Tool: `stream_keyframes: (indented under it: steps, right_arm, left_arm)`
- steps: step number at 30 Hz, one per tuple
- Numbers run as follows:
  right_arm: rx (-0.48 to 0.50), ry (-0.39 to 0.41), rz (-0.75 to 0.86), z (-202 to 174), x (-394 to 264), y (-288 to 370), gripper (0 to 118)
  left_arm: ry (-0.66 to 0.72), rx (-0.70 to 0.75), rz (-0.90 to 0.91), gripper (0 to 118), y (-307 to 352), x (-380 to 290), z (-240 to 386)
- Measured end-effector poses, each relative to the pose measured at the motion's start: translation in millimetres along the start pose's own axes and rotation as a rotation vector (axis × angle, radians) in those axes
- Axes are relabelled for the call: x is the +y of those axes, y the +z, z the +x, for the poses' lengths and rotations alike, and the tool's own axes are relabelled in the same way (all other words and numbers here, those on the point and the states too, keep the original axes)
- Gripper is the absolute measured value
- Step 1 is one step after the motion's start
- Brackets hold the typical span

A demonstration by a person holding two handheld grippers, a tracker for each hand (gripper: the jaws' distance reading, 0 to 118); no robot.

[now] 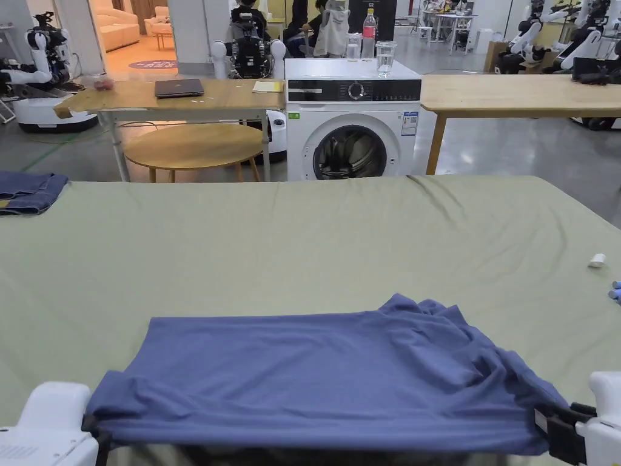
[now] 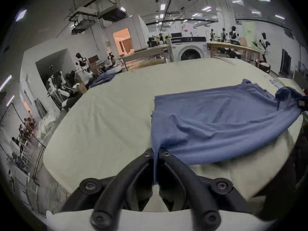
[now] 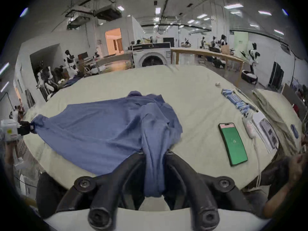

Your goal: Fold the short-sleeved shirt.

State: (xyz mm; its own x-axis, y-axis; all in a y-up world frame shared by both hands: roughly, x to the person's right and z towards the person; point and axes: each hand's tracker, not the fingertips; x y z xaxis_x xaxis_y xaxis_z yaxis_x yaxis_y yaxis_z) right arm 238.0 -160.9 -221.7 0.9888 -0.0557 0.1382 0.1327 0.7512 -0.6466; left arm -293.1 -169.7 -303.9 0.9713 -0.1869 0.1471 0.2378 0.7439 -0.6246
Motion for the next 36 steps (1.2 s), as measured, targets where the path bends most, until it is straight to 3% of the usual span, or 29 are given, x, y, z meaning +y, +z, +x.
stream_keyframes:
  steps: [3,7,8,11,12,13,14,15,16,22,23,24,25,26,27,30,36]
  right_arm:
    - [-0.032,-0.004,-0.102,-0.4,-28.4,-4.5,11]
    - [-0.033,-0.07,-0.214,3.1,-73.3,-37.1,12]
    - [-0.04,-0.067,-0.219,2.7,-79.1,-41.9,17]
    - [-0.094,-0.057,-0.161,-1.9,-84.6,-39.3,54]
    - [-0.079,-0.05,-0.124,-5.0,-79.5,-32.3,54]
    - [-0.046,-0.047,-0.092,-8.7,-72.7,-25.7,84]
    - [-0.015,-0.055,-0.052,-13.2,-62.9,-17.2,109]
    - [0.016,-0.063,0.005,-21.0,-52.5,-8.8,111]
    - [0.032,-0.061,0.048,-31.4,-40.6,-2.5,111]
    - [0.075,0.027,0.374,-102.8,6.5,18.6,111]
    - [0.076,0.047,0.381,-112.1,10.0,18.6,104]
    - [0.091,0.065,0.393,-120.9,12.4,17.9,86]
    - [0.093,0.079,0.411,-131.4,14.9,21.8,51]
    - [0.076,0.092,0.421,-141.1,16.7,24.6,0]
    - [0.045,0.12,0.441,-146.8,15.7,22.4,0]
    - [0.123,0.103,0.397,-144.2,16.3,16.9,0]
    - [0.096,0.099,0.35,-133.2,14.6,-9.0,0]
  left_arm:
    - [0.004,-0.064,-0.048,0,13.4,-36.0,4.3]
    - [0.069,-0.08,-0.175,0,-1.8,-75.7,7.8]
    - [0.091,-0.089,-0.173,0,-7.7,-78.9,4.0]
    - [0.168,-0.064,-0.079,12,6.1,-74.8,1.8]
    - [0.161,-0.042,-0.042,12,7.1,-70.1,-2.1]
    - [0.122,-0.008,0.0,33,12.6,-61.9,0.0]
    - [0.106,-0.006,0.024,77,15.4,-53.7,1.4]
    - [0.097,-0.017,0.054,103,19.0,-43.6,3.6]
    - [0.086,-0.018,0.107,108,25.0,-30.8,7.9]
    - [0.057,-0.024,0.237,107,26.4,21.1,37.5]
    - [0.052,-0.033,0.255,100,26.5,24.8,41.2]
    - [0.061,-0.038,0.263,80,26.5,26.9,45.1]
    - [0.066,-0.043,0.266,43,26.0,29.5,47.1]
    - [0.066,-0.043,0.264,0,23.8,31.1,48.2]
    - [0.065,-0.028,0.255,0,20.8,30.9,49.7]
    - [0.069,-0.048,0.229,0,12.4,31.8,43.7]
    - [0.113,-0.022,0.105,0,-47.0,34.4,16.7]
